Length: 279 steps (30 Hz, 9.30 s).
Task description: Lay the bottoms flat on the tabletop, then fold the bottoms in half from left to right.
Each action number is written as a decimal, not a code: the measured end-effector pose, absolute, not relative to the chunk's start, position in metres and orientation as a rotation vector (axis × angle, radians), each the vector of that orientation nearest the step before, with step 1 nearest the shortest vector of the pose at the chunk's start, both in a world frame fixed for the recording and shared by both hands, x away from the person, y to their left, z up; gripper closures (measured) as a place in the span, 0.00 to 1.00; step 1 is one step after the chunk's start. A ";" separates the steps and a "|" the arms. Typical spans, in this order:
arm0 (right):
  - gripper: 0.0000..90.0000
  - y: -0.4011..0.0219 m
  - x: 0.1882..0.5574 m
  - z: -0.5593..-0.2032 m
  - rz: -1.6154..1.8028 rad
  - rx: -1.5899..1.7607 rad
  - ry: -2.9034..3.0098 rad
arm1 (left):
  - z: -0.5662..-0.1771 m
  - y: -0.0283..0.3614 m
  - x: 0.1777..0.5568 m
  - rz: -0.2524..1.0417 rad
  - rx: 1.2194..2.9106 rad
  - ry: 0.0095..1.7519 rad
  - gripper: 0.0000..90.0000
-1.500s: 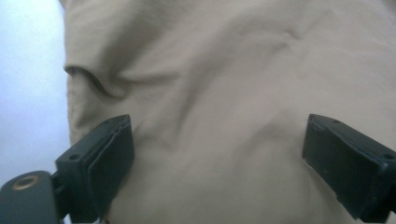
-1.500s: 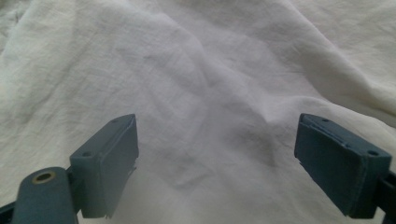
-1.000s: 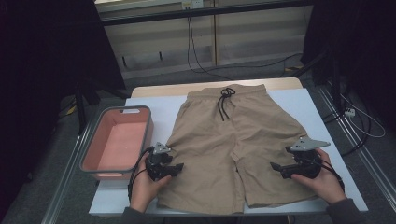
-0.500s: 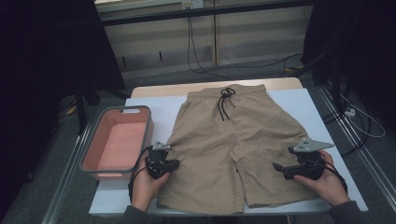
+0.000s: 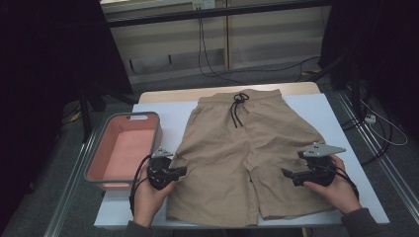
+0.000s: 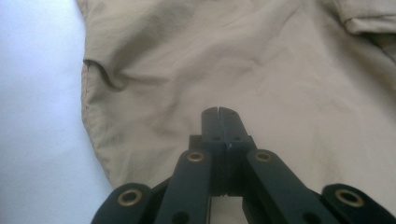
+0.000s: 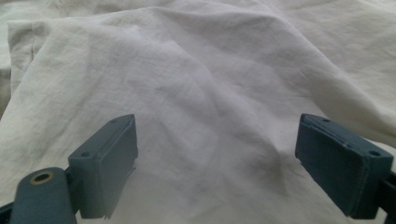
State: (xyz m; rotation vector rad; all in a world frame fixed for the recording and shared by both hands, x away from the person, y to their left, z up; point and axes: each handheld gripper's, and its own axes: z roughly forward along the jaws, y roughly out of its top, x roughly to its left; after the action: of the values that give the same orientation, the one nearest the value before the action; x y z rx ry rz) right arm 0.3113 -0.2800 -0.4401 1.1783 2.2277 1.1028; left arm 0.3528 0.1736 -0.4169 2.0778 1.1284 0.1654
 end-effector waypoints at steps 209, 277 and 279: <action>0.14 -0.127 0.387 -0.389 1.159 1.078 2.276 | -0.413 0.106 0.347 0.118 2.002 1.001 0.97; 0.97 -0.079 0.399 -0.384 1.268 0.990 2.413 | -0.403 0.112 0.348 0.216 1.964 0.927 0.40; 0.97 -0.084 0.399 -0.383 1.258 0.988 2.405 | -0.402 0.114 0.348 0.218 1.962 0.921 0.35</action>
State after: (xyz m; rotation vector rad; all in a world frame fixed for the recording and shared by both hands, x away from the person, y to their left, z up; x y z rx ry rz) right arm 0.3994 -0.0839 -0.3828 0.9878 2.4055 1.2582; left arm 0.3482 0.1137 -0.4025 1.9624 0.9208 0.2182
